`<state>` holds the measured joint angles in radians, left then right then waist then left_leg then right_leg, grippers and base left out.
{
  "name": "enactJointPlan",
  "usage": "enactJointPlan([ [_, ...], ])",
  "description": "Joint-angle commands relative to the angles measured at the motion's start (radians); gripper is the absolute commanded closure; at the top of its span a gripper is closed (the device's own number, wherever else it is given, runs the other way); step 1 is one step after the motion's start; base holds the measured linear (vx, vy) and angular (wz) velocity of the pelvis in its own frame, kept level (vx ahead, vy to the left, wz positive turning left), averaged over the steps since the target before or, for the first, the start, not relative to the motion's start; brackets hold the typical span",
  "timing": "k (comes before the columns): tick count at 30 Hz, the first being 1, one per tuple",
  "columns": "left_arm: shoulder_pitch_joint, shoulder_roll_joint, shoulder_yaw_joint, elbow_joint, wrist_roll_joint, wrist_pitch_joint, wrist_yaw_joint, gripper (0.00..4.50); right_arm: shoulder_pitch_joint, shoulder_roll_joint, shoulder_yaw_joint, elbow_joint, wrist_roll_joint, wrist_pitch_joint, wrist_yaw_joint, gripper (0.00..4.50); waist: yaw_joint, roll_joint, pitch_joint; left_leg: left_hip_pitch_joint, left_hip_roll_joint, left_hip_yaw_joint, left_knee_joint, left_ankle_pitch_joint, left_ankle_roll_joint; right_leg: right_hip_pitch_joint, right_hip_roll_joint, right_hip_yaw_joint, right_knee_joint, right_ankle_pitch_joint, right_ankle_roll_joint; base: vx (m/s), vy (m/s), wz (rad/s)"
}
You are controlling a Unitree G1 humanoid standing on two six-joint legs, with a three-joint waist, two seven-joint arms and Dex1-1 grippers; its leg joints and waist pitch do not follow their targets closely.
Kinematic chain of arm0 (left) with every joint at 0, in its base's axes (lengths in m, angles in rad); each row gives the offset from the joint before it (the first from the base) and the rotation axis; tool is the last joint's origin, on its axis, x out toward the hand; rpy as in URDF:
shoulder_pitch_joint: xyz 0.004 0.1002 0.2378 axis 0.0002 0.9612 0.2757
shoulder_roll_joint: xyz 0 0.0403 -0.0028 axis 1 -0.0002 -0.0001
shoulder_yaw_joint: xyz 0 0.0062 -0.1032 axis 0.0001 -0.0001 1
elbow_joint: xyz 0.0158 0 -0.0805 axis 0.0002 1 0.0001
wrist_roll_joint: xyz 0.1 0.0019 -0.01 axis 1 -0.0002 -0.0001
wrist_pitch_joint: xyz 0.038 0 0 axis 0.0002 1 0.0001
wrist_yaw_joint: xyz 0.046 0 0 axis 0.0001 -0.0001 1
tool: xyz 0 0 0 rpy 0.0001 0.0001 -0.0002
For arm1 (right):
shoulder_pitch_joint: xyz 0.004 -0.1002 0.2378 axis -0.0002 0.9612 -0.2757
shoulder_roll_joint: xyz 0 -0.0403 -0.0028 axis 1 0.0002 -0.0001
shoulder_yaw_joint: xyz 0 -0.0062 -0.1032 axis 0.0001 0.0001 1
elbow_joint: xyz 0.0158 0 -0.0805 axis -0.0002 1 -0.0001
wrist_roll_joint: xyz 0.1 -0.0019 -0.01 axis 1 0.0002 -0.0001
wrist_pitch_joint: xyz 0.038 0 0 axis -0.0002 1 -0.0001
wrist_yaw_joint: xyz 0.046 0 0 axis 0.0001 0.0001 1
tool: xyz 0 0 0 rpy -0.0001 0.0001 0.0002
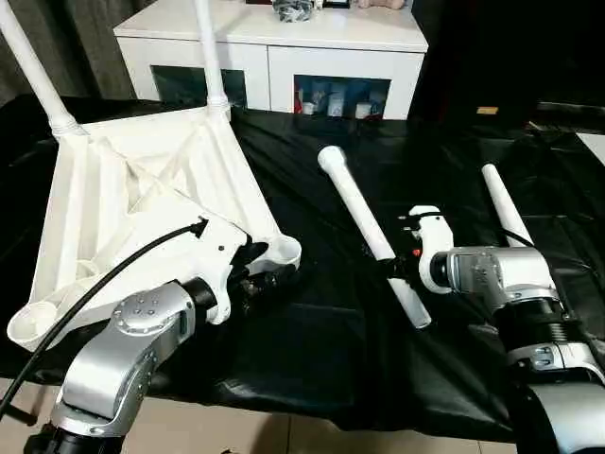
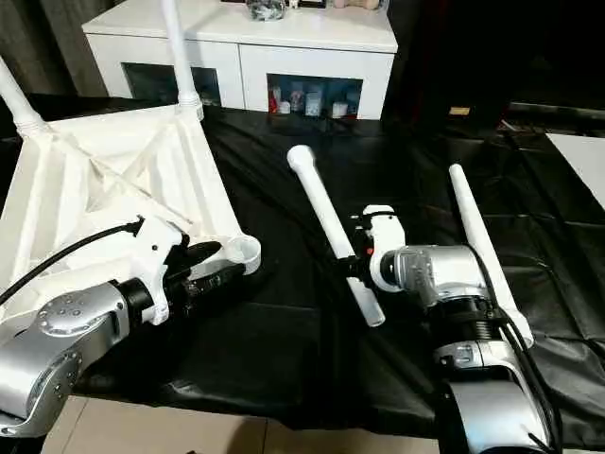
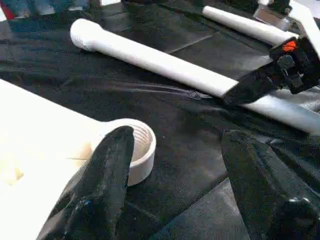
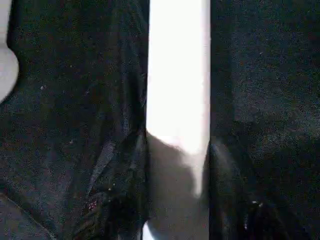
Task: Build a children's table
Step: Insert table leg to table base
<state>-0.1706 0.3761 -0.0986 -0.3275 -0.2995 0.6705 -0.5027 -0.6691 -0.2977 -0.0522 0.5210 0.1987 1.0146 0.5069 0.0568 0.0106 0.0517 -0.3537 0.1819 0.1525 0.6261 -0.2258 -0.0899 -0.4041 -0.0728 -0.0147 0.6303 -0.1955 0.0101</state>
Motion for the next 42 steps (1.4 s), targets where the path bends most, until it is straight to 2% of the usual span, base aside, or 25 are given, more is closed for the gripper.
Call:
enactJointPlan([
  [1,-0.026,-0.009,0.022,0.016,-0.002,-0.012,0.019,1.39,-0.005,-0.006,-0.047,-0.049,0.035,-0.008,0.003,3.12,-0.001,0.003,-0.060,-0.001,0.021,0.006,-0.084,-0.128,-0.012,0.051,-0.036,0.023,-0.066,-0.083,-0.253,0.000,0.000,0.00],
  [3,-0.035,-0.023,0.033,0.023,-0.005,-0.016,0.031,1.39,-0.010,-0.002,-0.069,-0.066,0.054,-0.012,0.005,3.14,-0.002,0.002,-0.060,-0.002,0.019,0.007,-0.084,-0.118,-0.007,0.051,-0.035,0.023,-0.066,-0.077,-0.253,0.000,0.000,0.00],
  [7,-0.083,-0.085,0.060,0.063,-0.017,-0.024,0.084,1.39,-0.047,0.040,-0.176,-0.098,0.134,-0.063,-0.003,3.15,0.000,-0.004,-0.062,-0.003,0.021,0.008,-0.083,-0.103,0.003,0.051,-0.038,0.024,-0.065,-0.071,-0.256,0.000,0.000,0.00],
  [8,-0.106,-0.123,0.077,0.083,-0.051,-0.008,0.094,1.21,-0.057,0.056,-0.200,-0.113,0.160,-0.082,-0.002,3.15,0.000,-0.006,-0.062,-0.003,0.019,0.010,-0.082,-0.097,0.005,0.051,-0.038,0.025,-0.065,-0.069,-0.259,0.000,0.000,0.00],
  [9,-0.170,-0.259,0.167,0.149,-0.195,0.093,0.153,1.04,-0.080,0.111,-0.261,-0.153,0.226,-0.126,-0.018,3.15,0.000,-0.005,-0.063,-0.003,0.017,0.015,-0.079,-0.085,0.002,0.052,-0.039,0.028,-0.062,-0.055,-0.265,0.000,0.000,0.00],
  [11,-0.188,-0.296,0.191,0.169,-0.235,0.120,0.168,1.04,-0.086,0.128,-0.277,-0.164,0.245,-0.135,-0.025,3.16,0.002,-0.006,-0.064,-0.003,0.017,0.012,-0.078,-0.084,0.002,0.052,-0.038,0.026,-0.065,-0.049,-0.279,0.000,0.000,0.00],
  [13,-0.223,-0.347,0.182,0.232,-0.264,0.134,0.153,0.83,-0.099,0.186,-0.305,-0.206,0.291,-0.138,-0.053,3.16,0.001,-0.003,-0.064,-0.008,0.016,0.011,-0.079,-0.067,0.024,0.051,-0.037,0.025,-0.064,-0.036,-0.269,0.000,0.000,0.00],
  [15,-0.249,-0.402,0.189,0.276,-0.298,0.126,0.147,0.62,-0.105,0.237,-0.312,-0.232,0.305,-0.157,-0.082,3.16,0.000,0.001,-0.065,-0.007,0.016,0.011,-0.080,-0.049,0.035,0.051,-0.036,0.024,-0.068,-0.033,-0.255,0.000,0.000,0.00],
  [16,-0.255,-0.417,0.193,0.287,-0.312,0.127,0.145,0.63,-0.107,0.251,-0.314,-0.237,0.309,-0.166,-0.089,3.16,0.000,-0.001,-0.066,-0.006,0.017,0.011,-0.080,-0.045,0.035,0.052,-0.037,0.024,-0.068,-0.029,-0.255,0.000,0.000,0.00],
  [17,-0.264,-0.432,0.188,0.306,-0.315,0.128,0.140,0.45,-0.114,0.278,-0.326,-0.237,0.322,-0.181,-0.108,3.16,0.002,0.006,-0.067,-0.007,0.018,0.009,-0.080,-0.031,0.032,0.053,-0.038,0.024,-0.066,-0.010,-0.259,0.000,0.000,0.00],
  [19,-0.272,-0.443,0.172,0.325,-0.315,0.134,0.124,0.22,-0.119,0.307,-0.328,-0.238,0.327,-0.198,-0.128,3.16,0.002,0.004,-0.071,-0.006,0.018,0.008,-0.079,-0.002,0.035,0.054,-0.035,0.022,-0.061,0.048,-0.262,0.000,0.000,0.00],
  [20,-0.276,-0.449,0.168,0.329,-0.317,0.131,0.119,0.22,-0.118,0.319,-0.324,-0.242,0.327,-0.204,-0.132,3.16,0.002,0.007,-0.073,-0.006,0.017,0.008,-0.077,0.006,0.036,0.054,-0.036,0.022,-0.059,0.063,-0.264,0.000,0.000,0.00],
  [23,-0.297,-0.479,0.199,0.337,-0.359,0.167,0.122,0.01,-0.110,0.347,-0.317,-0.261,0.335,-0.215,-0.149,3.16,0.004,0.005,-0.074,-0.011,0.017,0.009,-0.074,0.041,0.045,0.057,-0.034,0.021,-0.053,0.139,-0.276,0.000,0.000,0.00],
  [25,-0.305,-0.472,0.187,0.340,-0.359,0.170,0.123,0.00,-0.105,0.363,-0.316,-0.275,0.347,-0.215,-0.164,3.16,0.003,0.006,-0.072,-0.010,0.016,0.009,-0.075,0.027,0.050,0.056,-0.034,0.021,-0.055,0.130,-0.275,0.000,0.000,0.00],
  [28,-0.306,-0.467,0.178,0.360,-0.330,0.126,0.130,0.00,-0.099,0.382,-0.318,-0.288,0.359,-0.222,-0.184,3.16,0.002,0.007,-0.069,-0.009,0.020,0.008,-0.080,-0.010,0.039,0.056,-0.037,0.021,-0.061,0.068,-0.259,0.000,0.000,0.00],
  [35,-0.306,-0.470,0.224,0.364,-0.353,0.139,0.154,0.00,-0.103,0.387,-0.333,-0.282,0.379,-0.225,-0.200,3.16,0.001,0.003,-0.067,-0.010,0.019,0.009,-0.082,-0.015,0.021,0.057,-0.037,0.022,-0.062,0.050,-0.243,0.000,0.000,0.00],
  [36,-0.305,-0.470,0.224,0.363,-0.354,0.139,0.155,0.28,-0.102,0.386,-0.332,-0.283,0.381,-0.223,-0.200,3.16,0.002,0.005,-0.068,-0.009,0.018,0.009,-0.081,-0.010,0.020,0.056,-0.037,0.022,-0.061,0.057,-0.242,0.000,0.000,0.00],
  [40,-0.308,-0.475,0.236,0.369,-0.362,0.114,0.153,0.49,-0.101,0.387,-0.331,-0.284,0.395,-0.217,-0.207,3.16,0.002,0.003,-0.068,-0.011,0.017,0.009,-0.080,0.002,0.025,0.058,-0.037,0.023,-0.059,0.074,-0.245,0.000,0.000,0.00],
  [42,-0.310,-0.478,0.240,0.371,-0.366,0.108,0.150,0.77,-0.100,0.389,-0.330,-0.284,0.401,-0.218,-0.213,3.16,0.002,0.003,-0.069,-0.010,0.017,0.010,-0.080,0.002,0.029,0.057,-0.037,0.023,-0.060,0.073,-0.245,0.000,0.000,0.00],
])
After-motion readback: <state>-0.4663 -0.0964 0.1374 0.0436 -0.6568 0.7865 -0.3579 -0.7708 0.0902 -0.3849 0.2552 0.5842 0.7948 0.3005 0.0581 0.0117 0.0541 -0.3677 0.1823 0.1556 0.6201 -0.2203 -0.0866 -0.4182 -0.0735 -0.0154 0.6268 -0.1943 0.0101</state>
